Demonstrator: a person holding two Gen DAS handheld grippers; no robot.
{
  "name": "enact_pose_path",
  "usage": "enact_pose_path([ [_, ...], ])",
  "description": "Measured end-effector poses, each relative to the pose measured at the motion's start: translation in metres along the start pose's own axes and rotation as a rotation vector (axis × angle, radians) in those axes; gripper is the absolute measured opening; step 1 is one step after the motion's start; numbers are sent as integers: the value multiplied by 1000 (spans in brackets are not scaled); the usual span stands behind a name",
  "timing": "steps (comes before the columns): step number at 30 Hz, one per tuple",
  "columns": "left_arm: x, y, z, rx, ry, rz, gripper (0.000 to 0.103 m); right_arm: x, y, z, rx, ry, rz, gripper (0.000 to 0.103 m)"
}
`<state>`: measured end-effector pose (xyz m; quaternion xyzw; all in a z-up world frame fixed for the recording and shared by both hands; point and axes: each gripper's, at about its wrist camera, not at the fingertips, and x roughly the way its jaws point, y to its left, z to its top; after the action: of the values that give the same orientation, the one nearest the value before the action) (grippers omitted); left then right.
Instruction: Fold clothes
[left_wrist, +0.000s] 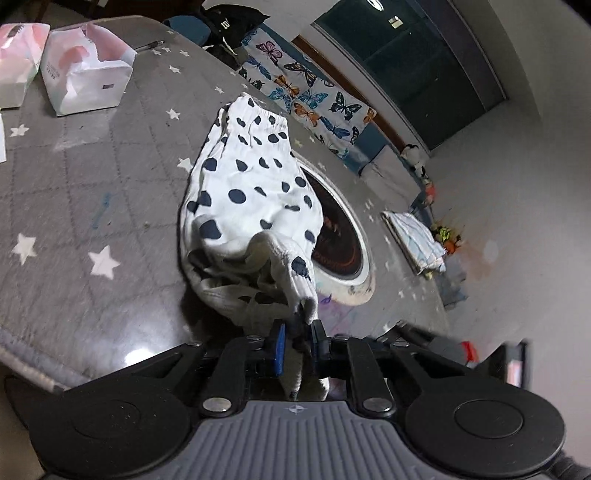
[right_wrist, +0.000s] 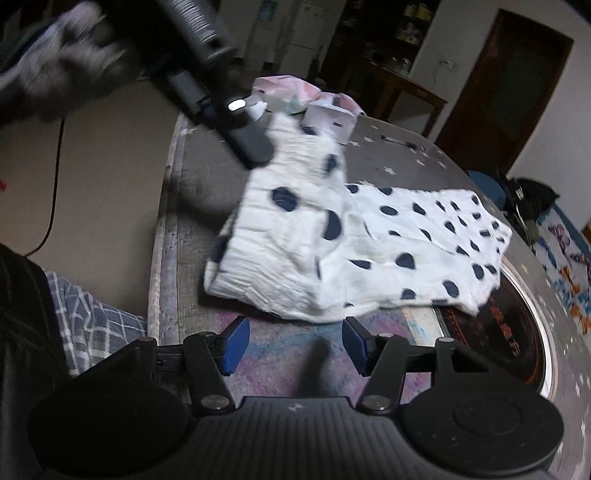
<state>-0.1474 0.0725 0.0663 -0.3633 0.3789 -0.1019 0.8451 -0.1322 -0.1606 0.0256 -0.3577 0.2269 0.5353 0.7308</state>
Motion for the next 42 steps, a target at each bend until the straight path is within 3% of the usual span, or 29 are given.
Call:
enact_pose_path([
  [8,8,4,12,-78,-4,-23,14,10,24,3,-101,-119,-60,57],
  [10,8,4,14,-81,-9,-25,14,10,25,3,-97,-147,-77,52],
  [13,4,4,16,-56,-15,-44,15,4,15,6,-25,-189,-77,36],
  [17,-11,4,14,25,-37,-53,20,-7,-11,9,125,-234,-55,28],
  [19,-22,5,12,83,-70,-46,30,-12,-24,10,193,-248,-38,27],
  [21,-33,3,9,153,-111,-22,52,-15,-39,11,260,-255,-17,26],
  [26,-38,-20,-11,446,-178,69,72,-13,-62,13,358,-249,36,25],
  [32,-13,-43,-34,775,-218,167,78,-14,-68,18,359,-237,73,25],
  [38,19,-45,-52,1027,-215,220,76,-13,-64,22,336,-228,76,25],
  [40,28,-46,-55,1067,-214,228,62,-12,-61,22,324,-225,80,25],
  [42,34,-44,-53,1062,-203,235,29,-11,-59,22,310,-221,72,29],
])
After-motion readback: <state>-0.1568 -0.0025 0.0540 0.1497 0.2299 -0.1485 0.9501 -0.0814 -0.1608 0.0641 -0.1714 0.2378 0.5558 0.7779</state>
